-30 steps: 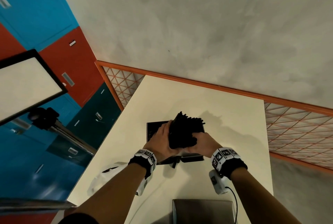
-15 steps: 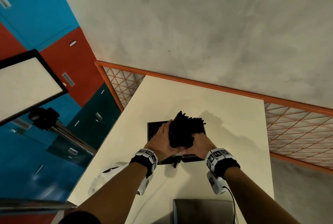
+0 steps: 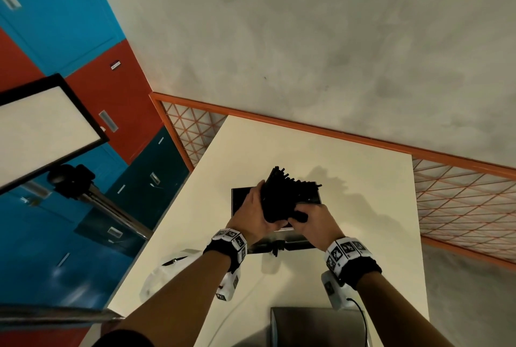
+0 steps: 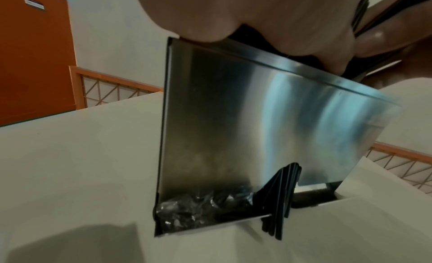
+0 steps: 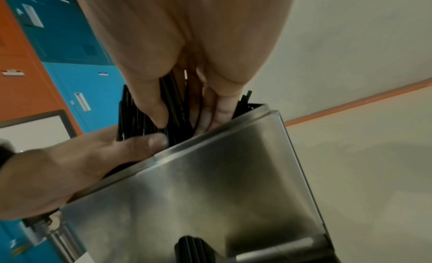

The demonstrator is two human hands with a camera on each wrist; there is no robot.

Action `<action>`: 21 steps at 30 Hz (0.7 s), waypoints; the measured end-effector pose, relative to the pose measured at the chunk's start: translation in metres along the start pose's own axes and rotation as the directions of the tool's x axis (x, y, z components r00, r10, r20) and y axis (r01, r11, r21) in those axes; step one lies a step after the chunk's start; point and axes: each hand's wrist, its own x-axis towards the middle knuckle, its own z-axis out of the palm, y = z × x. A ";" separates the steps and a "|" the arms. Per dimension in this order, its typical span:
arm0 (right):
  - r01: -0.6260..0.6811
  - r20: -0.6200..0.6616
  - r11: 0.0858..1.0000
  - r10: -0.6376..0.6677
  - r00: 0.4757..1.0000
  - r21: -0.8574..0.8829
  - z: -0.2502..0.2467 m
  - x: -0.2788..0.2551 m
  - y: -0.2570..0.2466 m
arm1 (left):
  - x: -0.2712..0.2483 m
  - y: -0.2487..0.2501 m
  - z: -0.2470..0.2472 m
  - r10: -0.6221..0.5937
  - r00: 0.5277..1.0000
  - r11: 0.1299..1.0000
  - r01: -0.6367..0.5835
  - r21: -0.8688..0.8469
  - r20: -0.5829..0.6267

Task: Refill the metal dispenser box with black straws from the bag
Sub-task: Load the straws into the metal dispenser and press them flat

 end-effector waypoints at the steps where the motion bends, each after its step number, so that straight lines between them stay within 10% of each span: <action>1: -0.015 -0.014 1.000 0.015 1.000 0.000 -0.006 0.002 -0.007 | 0.002 0.002 -0.006 0.023 1.000 1.000 -0.023 0.008 0.003; 12: -0.224 0.128 0.955 0.202 0.971 0.196 -0.041 0.027 -0.029 | 0.011 0.006 -0.001 0.081 0.997 0.993 -0.081 -0.088 -0.004; 21: -0.317 -0.001 0.860 0.346 0.938 0.400 -0.052 0.036 -0.034 | 0.029 0.042 -0.007 0.203 0.979 0.979 -0.202 0.029 -0.009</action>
